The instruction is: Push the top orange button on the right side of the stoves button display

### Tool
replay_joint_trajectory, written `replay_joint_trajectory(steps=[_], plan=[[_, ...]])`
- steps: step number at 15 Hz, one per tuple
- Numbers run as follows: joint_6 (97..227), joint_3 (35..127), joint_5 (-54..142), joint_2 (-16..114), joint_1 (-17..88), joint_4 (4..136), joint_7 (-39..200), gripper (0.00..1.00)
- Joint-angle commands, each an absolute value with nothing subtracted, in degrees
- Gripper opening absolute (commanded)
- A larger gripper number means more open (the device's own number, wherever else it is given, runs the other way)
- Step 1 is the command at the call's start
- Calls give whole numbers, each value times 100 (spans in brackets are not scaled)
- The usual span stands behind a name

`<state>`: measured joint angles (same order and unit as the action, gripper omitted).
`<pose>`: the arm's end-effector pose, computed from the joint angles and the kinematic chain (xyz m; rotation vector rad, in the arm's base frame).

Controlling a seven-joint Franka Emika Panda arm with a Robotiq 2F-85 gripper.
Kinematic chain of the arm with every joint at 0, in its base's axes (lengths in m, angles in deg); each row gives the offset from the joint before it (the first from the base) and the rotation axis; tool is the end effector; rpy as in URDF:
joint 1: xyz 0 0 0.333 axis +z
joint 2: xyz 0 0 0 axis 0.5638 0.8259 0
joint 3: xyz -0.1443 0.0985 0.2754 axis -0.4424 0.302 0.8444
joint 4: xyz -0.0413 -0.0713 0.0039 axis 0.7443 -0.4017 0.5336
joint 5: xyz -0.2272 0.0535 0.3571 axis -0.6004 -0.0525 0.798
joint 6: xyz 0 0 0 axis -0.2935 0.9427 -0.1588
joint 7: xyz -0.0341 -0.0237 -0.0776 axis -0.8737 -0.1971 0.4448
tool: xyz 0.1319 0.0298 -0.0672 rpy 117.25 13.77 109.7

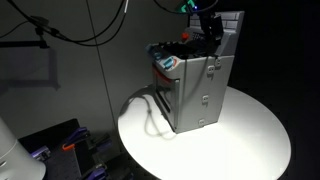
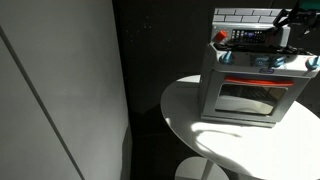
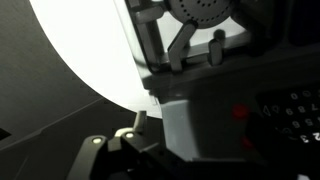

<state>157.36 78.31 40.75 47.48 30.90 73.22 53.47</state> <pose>0.7071 -0.1258 0.4430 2.8717 -0.9789 0.5454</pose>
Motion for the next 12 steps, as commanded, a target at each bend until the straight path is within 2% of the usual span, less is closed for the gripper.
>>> replay_joint_trajectory(steps=[1,12], plan=[[15790,7720,4010,4904,3184,7076,5201,100],[15939,7632,3958,5113,3229,6886,5161,100]])
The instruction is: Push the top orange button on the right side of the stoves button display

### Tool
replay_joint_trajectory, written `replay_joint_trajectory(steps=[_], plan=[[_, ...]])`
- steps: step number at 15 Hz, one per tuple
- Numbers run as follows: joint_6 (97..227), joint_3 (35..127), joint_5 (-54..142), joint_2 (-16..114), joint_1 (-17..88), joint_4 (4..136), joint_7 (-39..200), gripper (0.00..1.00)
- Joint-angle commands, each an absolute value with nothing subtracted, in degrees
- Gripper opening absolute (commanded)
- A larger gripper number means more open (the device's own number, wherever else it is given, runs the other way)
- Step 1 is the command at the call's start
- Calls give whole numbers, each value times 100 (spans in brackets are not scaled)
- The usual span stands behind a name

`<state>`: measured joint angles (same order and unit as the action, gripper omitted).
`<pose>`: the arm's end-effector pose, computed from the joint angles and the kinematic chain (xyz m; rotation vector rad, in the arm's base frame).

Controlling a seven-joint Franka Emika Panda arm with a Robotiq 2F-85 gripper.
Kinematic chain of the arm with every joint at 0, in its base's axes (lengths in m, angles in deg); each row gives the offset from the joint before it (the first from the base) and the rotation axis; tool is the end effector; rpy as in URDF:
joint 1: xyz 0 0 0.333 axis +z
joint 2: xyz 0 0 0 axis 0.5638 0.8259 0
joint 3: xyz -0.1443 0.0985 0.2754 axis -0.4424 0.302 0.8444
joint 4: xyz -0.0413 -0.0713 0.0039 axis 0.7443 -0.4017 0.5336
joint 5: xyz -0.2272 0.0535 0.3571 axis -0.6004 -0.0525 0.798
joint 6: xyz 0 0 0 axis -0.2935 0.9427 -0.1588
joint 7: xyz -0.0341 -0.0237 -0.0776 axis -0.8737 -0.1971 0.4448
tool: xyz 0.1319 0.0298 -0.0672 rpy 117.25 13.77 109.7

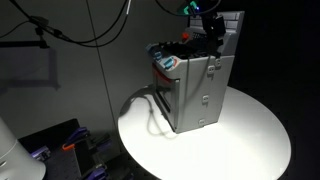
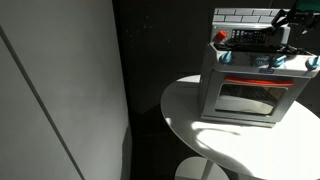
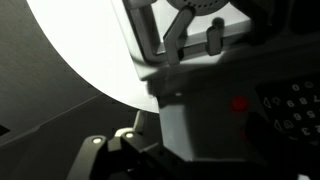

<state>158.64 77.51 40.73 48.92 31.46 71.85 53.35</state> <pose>0.7163 -0.1284 0.4415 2.8627 -0.9790 0.5787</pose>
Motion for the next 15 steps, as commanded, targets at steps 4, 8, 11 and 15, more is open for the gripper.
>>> replay_joint_trajectory(steps=[4,8,11,15], plan=[[15953,7592,3958,5193,3232,6800,5161,100],[15918,7591,3965,5078,3250,6913,5206,100],[15776,7627,4033,4922,3234,7064,5335,100],[15538,7682,4153,4749,3187,7217,5581,100]])
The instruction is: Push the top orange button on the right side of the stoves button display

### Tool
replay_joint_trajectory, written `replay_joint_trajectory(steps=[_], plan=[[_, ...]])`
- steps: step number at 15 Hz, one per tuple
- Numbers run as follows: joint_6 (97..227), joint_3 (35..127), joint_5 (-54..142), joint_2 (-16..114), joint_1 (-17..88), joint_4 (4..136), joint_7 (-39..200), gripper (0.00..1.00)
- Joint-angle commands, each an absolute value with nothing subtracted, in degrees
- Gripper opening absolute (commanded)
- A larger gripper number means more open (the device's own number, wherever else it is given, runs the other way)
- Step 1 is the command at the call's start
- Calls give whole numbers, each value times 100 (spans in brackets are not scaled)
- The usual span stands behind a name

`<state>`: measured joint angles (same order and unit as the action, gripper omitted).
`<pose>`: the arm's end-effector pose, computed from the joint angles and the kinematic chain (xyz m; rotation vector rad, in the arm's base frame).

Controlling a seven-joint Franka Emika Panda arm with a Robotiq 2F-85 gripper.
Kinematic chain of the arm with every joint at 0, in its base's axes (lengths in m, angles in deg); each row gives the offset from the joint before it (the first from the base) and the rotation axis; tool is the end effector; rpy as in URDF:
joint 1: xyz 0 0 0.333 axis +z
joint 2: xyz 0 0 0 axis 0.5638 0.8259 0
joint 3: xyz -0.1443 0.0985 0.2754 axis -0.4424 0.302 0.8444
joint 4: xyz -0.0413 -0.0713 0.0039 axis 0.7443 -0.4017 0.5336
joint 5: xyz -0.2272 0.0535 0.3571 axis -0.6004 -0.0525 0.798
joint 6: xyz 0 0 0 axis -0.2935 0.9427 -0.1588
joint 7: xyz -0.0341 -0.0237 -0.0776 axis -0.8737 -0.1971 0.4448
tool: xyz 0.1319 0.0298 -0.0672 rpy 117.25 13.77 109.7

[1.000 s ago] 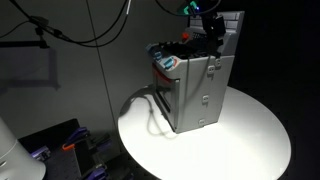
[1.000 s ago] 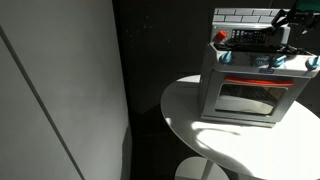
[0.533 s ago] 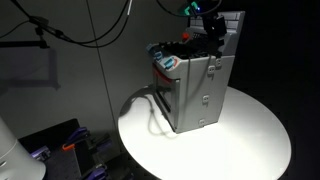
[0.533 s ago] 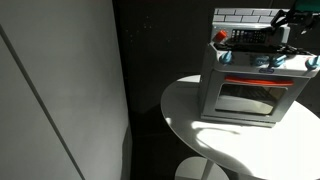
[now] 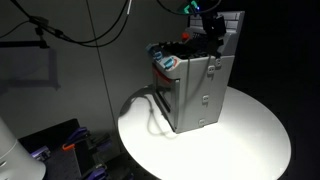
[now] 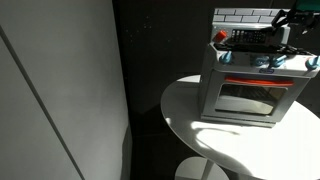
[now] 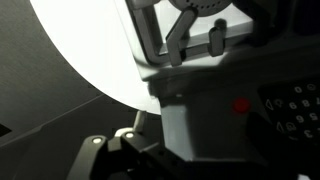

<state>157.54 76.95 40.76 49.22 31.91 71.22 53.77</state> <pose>0.7165 -0.1294 0.4415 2.8613 -0.9708 0.5585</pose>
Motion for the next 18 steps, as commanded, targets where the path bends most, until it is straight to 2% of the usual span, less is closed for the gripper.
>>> replay_joint_trajectory(steps=[1,7,12,18], plan=[[15467,7692,4179,4716,3175,7238,5639,100],[14717,7775,4486,4479,3068,7292,6289,100],[13376,7827,4907,4187,2973,7215,7210,100],[12023,7785,4540,3788,2993,7276,7473,100]])
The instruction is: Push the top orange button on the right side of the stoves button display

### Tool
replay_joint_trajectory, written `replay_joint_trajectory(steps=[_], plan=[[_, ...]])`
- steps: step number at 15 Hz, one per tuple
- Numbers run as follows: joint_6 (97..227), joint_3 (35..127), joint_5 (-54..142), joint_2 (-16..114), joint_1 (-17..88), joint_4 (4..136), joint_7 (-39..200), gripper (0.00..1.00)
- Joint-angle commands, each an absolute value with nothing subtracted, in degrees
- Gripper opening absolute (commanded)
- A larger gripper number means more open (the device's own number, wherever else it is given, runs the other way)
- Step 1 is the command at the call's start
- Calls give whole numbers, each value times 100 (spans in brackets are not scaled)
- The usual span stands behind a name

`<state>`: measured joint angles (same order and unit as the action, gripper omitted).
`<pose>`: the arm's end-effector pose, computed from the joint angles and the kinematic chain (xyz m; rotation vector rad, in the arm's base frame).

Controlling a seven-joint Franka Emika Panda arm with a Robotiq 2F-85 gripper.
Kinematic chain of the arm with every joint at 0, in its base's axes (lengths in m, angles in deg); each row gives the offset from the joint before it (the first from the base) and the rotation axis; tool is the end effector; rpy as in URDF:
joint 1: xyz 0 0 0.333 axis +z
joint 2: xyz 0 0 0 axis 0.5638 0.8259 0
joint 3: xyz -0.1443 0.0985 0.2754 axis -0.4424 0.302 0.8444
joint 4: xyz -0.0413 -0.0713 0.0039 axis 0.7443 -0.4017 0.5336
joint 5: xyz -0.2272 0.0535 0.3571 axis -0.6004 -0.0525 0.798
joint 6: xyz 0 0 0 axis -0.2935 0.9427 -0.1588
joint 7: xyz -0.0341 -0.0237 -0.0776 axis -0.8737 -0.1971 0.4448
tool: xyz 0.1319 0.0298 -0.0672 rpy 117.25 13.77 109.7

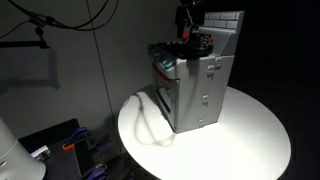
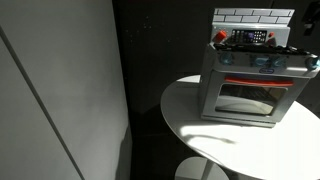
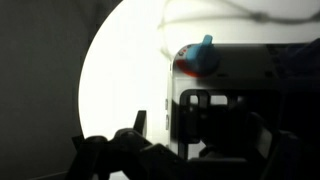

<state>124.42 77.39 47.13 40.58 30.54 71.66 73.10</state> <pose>0.6171 -0.1200 0.4773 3.0585 -0.6234 -0.1376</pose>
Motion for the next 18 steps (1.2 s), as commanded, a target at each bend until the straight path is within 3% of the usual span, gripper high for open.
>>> replay_joint_trajectory(steps=[1,10,18], plan=[[11965,7786,4448,3652,3003,7373,7448,100],[11482,7821,4388,2638,2983,8077,7675,100],[12097,7891,4235,1432,3001,9347,8210,100]])
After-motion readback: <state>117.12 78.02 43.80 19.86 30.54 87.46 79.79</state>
